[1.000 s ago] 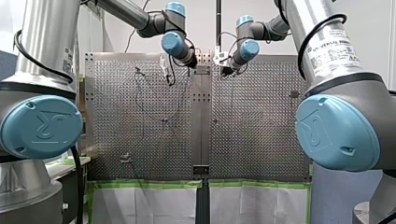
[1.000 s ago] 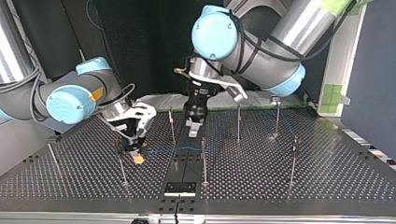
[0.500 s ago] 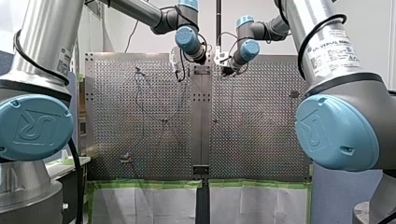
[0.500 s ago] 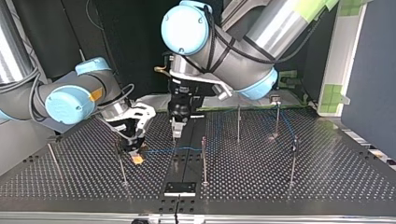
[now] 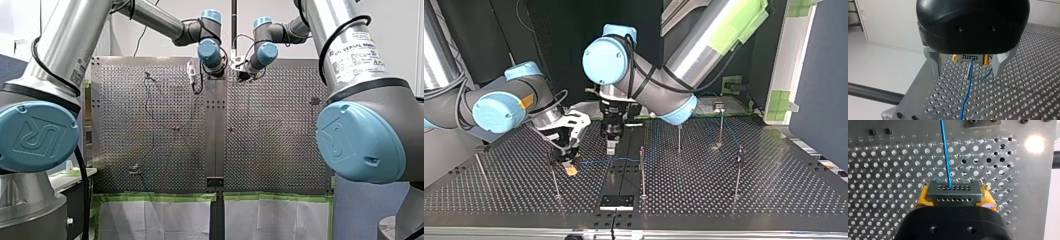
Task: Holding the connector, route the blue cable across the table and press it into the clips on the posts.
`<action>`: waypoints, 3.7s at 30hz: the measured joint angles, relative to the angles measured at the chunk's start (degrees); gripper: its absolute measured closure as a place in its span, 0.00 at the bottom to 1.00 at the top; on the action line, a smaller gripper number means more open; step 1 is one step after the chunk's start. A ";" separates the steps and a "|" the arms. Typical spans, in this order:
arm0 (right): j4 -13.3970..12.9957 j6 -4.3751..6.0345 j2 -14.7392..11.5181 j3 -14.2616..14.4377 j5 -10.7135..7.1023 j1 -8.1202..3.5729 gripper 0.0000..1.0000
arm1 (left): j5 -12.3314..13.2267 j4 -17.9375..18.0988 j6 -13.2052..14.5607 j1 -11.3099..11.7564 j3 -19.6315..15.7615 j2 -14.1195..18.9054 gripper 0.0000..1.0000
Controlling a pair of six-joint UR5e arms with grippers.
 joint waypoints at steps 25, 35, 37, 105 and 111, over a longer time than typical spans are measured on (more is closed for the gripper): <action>0.06 0.00 0.01 0.01 0.00 0.00 1.00 | 0.37 1.22 -0.23 3.56 8.87 -6.70 0.00; 0.09 0.16 0.01 0.01 0.00 0.01 1.00 | 1.26 -0.07 -1.05 4.40 8.83 -6.72 0.49; 0.09 0.17 0.00 0.00 0.00 0.01 1.00 | 1.19 -0.34 -1.29 4.44 8.84 -6.72 0.62; -3.66 -5.56 -7.14 25.85 -1.16 0.41 1.00 | 5.34 22.90 -4.15 2.76 -22.05 -6.86 1.00; -6.97 -5.24 -5.51 27.67 -1.20 0.45 1.00 | 7.64 26.08 -5.26 3.10 -25.53 -6.88 1.00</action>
